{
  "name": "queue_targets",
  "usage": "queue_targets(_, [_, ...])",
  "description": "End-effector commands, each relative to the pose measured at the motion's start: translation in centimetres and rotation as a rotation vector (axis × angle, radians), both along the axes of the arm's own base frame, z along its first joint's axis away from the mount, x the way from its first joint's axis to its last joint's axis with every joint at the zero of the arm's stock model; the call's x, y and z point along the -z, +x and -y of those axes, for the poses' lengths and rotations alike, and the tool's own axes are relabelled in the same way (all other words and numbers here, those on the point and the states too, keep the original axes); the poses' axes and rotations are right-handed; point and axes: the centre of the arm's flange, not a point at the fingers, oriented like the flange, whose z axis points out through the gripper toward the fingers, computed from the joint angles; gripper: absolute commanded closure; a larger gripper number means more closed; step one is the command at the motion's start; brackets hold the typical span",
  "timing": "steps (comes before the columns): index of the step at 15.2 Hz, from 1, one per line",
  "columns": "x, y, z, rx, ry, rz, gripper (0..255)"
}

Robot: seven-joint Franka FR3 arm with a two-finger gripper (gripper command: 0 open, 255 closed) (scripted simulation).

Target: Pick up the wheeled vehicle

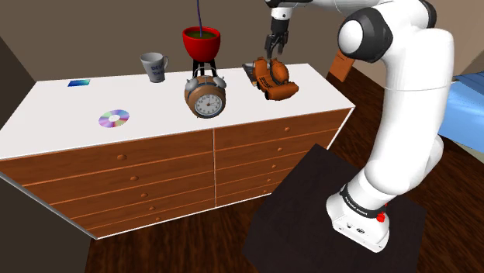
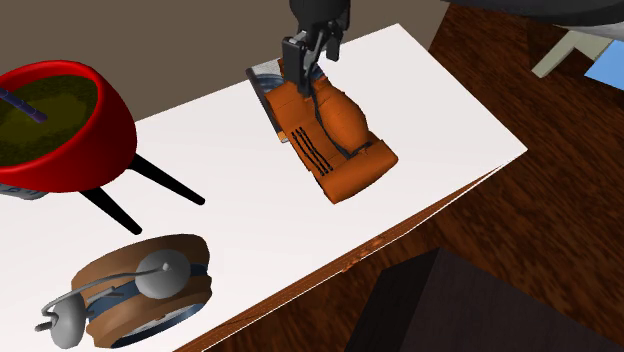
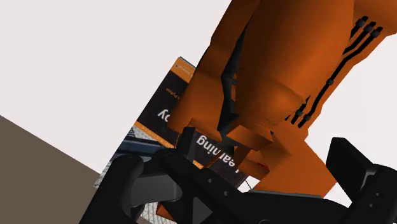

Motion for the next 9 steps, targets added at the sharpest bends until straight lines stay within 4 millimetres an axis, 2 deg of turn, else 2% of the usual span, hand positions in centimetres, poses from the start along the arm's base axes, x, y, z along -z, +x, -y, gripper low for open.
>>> queue_targets(1, [1.0, 0.5, 0.4, 0.001, 0.000, -0.001, 0])
queue_targets(6, [3.6, 0.5, 0.4, 0.001, 0.000, -0.001, 0])
queue_targets(8, [3.9, 0.4, 0.4, 0.001, 0.000, -0.001, 0])
queue_targets(9, [3.9, 0.4, 0.4, 0.001, 0.000, -0.001, 255])
